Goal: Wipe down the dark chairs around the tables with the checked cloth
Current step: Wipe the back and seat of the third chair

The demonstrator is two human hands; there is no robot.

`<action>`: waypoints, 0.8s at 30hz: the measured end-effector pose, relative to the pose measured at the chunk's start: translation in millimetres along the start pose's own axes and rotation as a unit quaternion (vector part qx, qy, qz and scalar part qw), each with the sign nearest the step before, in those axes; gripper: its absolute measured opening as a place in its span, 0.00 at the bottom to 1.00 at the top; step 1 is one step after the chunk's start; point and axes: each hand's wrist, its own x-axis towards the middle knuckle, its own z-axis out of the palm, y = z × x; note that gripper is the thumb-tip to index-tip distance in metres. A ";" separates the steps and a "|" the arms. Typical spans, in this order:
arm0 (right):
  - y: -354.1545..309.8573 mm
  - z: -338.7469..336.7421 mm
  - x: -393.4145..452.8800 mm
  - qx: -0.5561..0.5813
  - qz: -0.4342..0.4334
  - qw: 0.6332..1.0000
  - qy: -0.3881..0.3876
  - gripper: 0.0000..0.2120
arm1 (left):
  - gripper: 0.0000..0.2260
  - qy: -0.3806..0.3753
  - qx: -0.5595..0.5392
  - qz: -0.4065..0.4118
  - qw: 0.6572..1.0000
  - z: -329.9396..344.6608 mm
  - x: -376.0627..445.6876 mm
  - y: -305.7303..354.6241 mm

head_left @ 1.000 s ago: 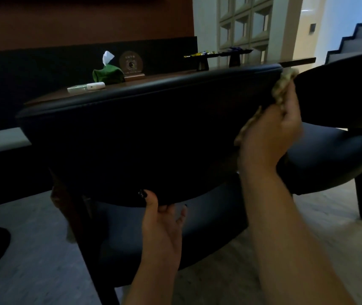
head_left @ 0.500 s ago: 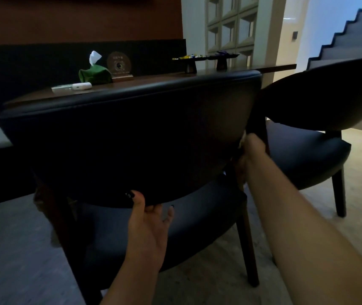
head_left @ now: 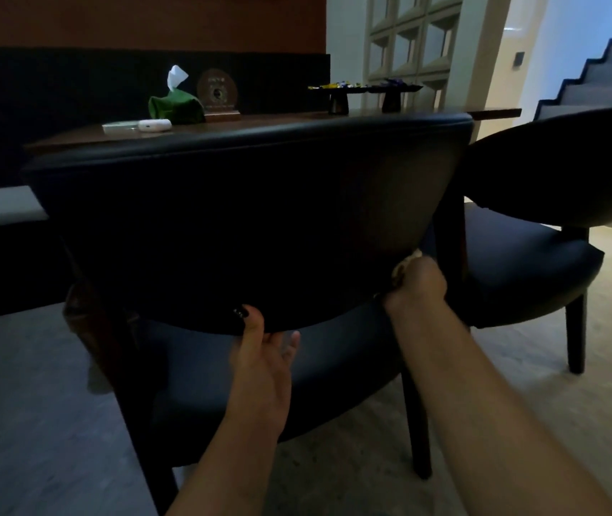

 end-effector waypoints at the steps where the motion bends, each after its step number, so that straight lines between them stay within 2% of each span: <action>1: 6.0 -1.8 -13.7 -0.005 -0.019 1.000 0.000 0.13 | 0.25 0.003 -0.001 0.004 1.000 0.6 -0.9 -0.2; 3: 22.5 -9.1 -31.6 0.017 -0.024 0.999 -0.017 0.14 | 0.26 0.007 0.011 0.004 1.000 -0.3 -1.2 0.5; 5: 34.7 -18.4 -36.3 0.010 -0.015 0.999 -0.029 0.16 | 0.35 0.013 0.046 -0.010 0.999 -3.2 -0.9 3.5; 7: 44.8 -25.8 -33.6 -0.005 -0.009 0.999 -0.032 0.13 | 0.42 0.027 0.082 -0.009 0.996 -10.7 1.7 6.5; 8: 50.2 -29.5 -30.8 -0.008 0.006 0.999 -0.048 0.13 | 0.38 0.031 0.108 -0.001 0.994 -16.4 3.6 7.6; 11: 68.9 -46.8 -33.2 0.005 0.069 0.991 -0.116 0.16 | 0.11 0.005 0.191 0.020 0.981 -36.5 -5.8 6.7; 12: 76.2 -53.6 -36.6 0.000 0.094 0.985 -0.143 0.16 | 0.06 0.003 0.200 0.019 0.980 -47.5 -11.8 4.4; 15: 106.8 -63.6 -64.3 -0.053 0.164 0.963 -0.206 0.14 | 0.10 0.090 0.160 -0.004 0.983 -105.5 -30.7 1.2; 17: 140.5 -63.7 -74.9 -0.133 0.141 0.955 -0.223 0.14 | 0.10 0.171 0.173 0.011 0.970 -143.9 -39.5 7.5; 18: 158.6 -61.9 -79.1 -0.188 0.094 0.949 -0.235 0.14 | 0.11 0.223 0.189 0.026 0.956 -158.0 -40.2 12.7; 19: 176.7 -60.1 -82.0 -0.258 0.024 0.930 -0.260 0.13 | 0.11 0.281 0.195 0.044 0.939 -169.0 -38.6 19.2; 20: 194.6 -59.2 -81.2 -0.335 -0.072 0.894 -0.290 0.11 | 0.11 0.327 0.201 0.065 0.921 -176.7 -35.8 25.4; 21: 212.1 -58.3 -80.1 -0.413 -0.184 0.831 -0.323 0.12 | 0.10 0.355 0.214 0.083 0.906 -183.1 -32.6 30.7; 22: 229.2 -59.8 -75.9 -0.485 -0.298 0.744 -0.350 0.15 | 0.09 0.370 0.222 0.091 0.897 -187.1 -29.2 33.6; 23: 245.4 -60.6 -71.6 -0.537 -0.377 0.660 -0.366 0.19 | 0.08 0.384 0.221 0.082 0.893 -190.6 -26.4 33.9; 24: 259.5 -61.0 -68.5 -0.576 -0.406 0.593 -0.390 0.22 | 0.07 0.391 0.209 0.058 0.895 -192.1 -24.0 32.3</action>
